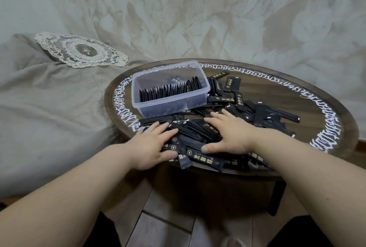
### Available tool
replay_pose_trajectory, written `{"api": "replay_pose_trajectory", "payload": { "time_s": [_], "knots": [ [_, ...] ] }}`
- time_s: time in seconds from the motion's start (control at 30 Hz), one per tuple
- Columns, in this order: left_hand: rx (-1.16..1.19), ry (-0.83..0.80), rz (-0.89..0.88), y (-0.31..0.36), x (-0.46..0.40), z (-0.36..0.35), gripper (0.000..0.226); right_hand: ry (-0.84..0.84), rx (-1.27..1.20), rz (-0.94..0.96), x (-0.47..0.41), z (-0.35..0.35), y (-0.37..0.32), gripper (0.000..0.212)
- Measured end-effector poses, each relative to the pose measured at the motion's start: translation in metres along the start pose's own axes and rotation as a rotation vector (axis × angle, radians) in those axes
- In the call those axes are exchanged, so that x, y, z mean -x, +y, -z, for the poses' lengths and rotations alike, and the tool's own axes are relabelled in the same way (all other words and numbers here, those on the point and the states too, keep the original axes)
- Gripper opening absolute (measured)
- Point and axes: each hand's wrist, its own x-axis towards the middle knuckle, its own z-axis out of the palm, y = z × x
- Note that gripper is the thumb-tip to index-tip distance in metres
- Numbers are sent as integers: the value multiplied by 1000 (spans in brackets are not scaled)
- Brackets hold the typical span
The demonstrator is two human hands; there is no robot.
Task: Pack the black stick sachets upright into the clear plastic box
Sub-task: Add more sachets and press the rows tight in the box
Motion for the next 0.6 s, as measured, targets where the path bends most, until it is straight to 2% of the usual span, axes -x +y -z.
{"api": "replay_pose_trajectory", "payload": {
  "time_s": [0.1, 0.2, 0.33, 0.43, 0.6],
  "knots": [
    [47, -24, 41, 15, -13, -6, 73, -24, 23, -16, -3, -4, 3, 104],
    [101, 37, 52, 30, -31, -10, 75, -8, 27, -34, -8, -7, 12, 105],
    [200, 161, 71, 43, -52, -12, 79, 97, 9, -73, -13, -7, 27, 90],
    [328, 250, 16, 45, -57, -8, 88, 169, 4, -86, -19, -7, 35, 79],
    [308, 248, -66, 24, -42, 8, 101, 329, -52, -10, -20, 3, 35, 63]
  ]
}}
